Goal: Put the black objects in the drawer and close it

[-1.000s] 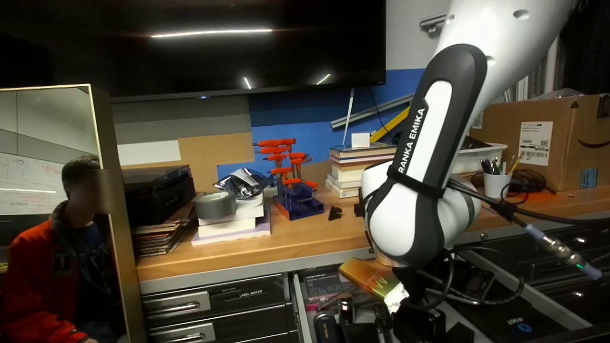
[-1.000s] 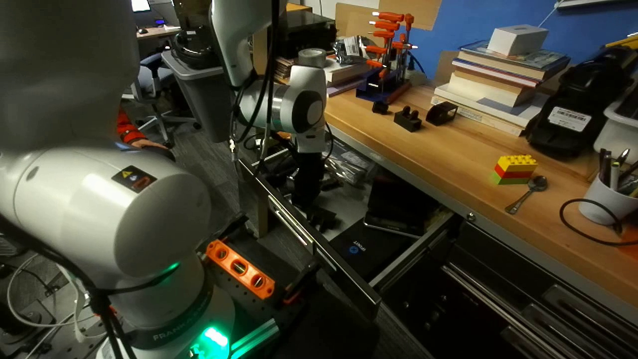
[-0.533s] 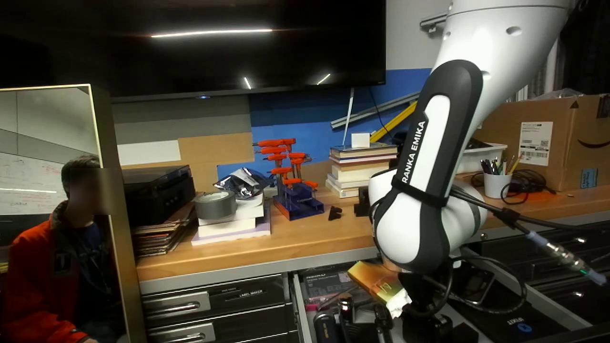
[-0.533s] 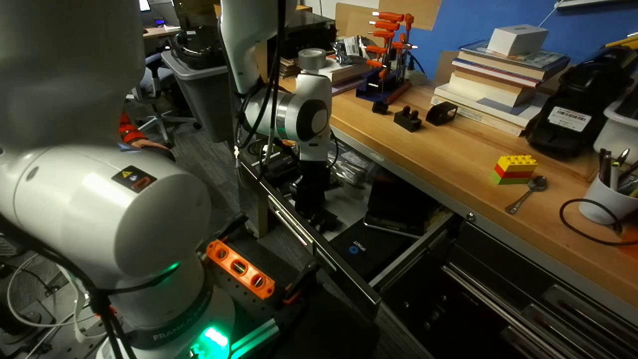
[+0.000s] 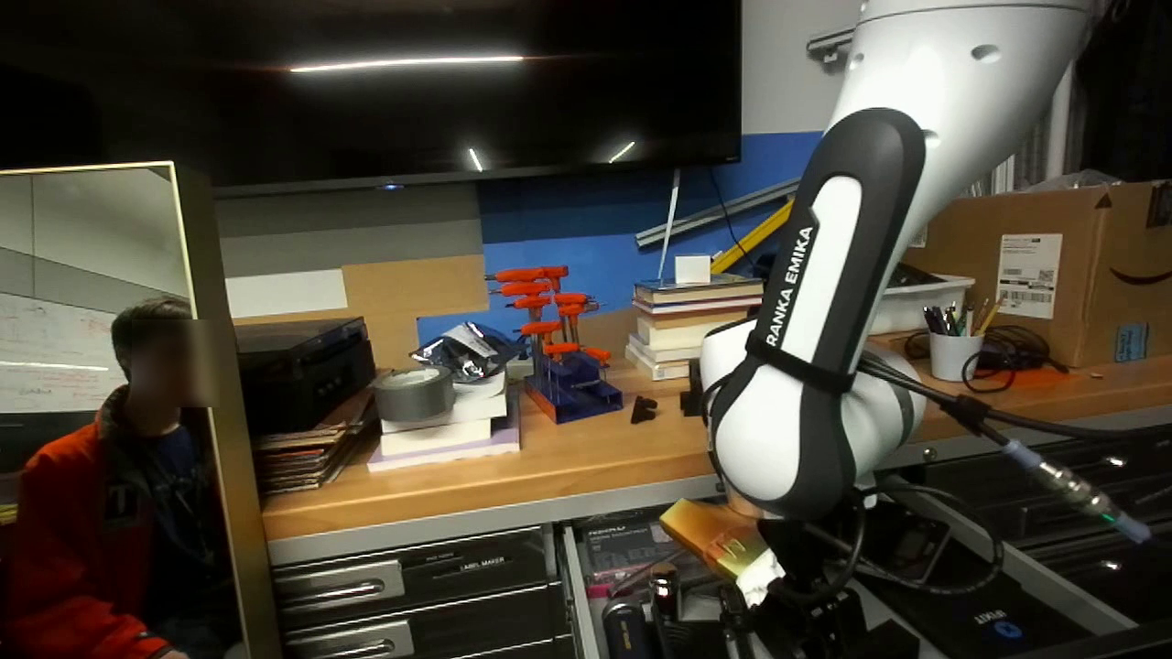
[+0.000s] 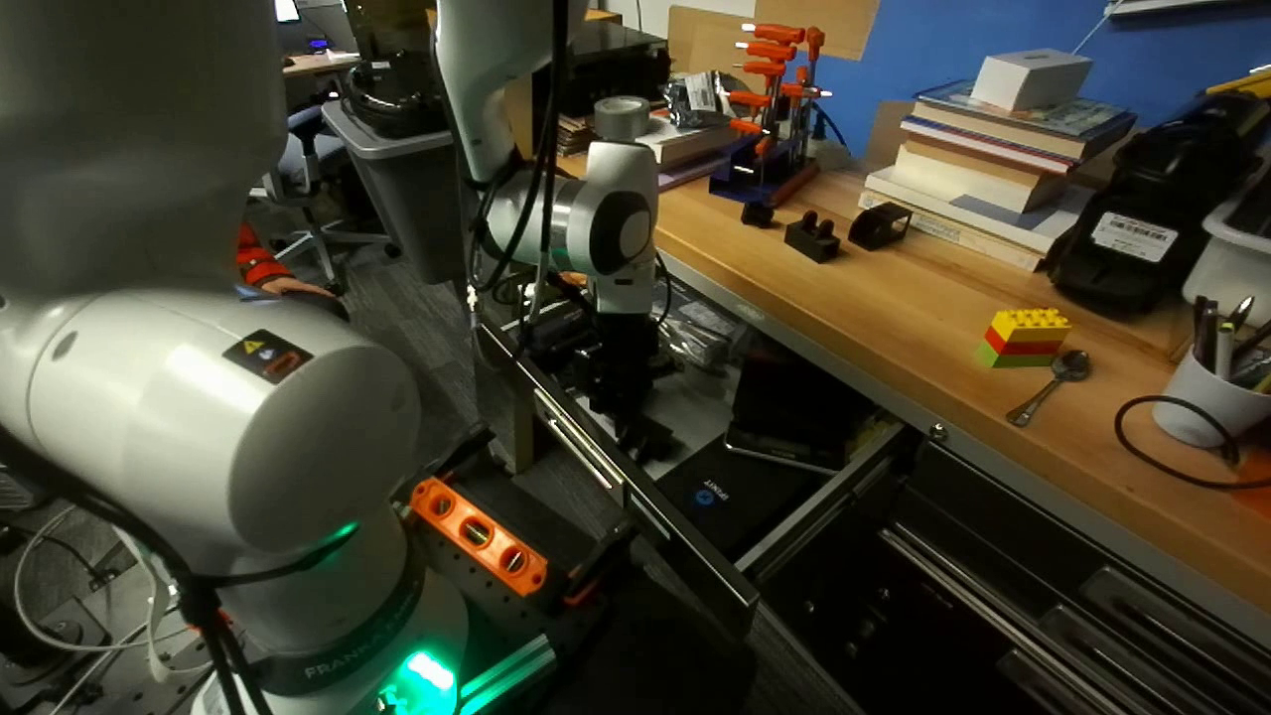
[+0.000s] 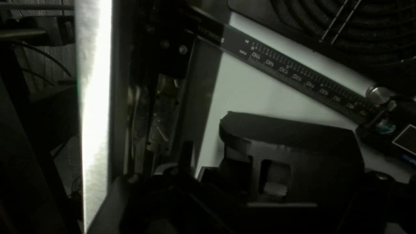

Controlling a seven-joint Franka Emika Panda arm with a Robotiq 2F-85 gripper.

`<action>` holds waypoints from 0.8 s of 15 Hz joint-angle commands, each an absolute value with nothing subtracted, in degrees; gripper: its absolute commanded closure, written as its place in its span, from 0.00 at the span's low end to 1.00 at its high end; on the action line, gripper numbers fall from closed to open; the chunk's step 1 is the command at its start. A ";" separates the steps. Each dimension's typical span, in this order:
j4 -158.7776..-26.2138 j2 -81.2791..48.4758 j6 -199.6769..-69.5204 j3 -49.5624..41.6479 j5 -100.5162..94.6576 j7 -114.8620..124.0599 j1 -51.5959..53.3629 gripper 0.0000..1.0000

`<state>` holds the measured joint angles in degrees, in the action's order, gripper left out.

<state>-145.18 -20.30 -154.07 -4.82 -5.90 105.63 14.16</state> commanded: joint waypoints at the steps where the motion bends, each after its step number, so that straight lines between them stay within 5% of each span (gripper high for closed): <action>1: -143.41 -15.99 -148.03 -5.46 -9.38 104.45 15.59 0.00; 12: -134.25 -8.14 -129.97 -2.18 -19.32 95.58 13.12 0.00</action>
<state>-137.69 -11.88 -136.34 -3.47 -15.06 99.68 14.50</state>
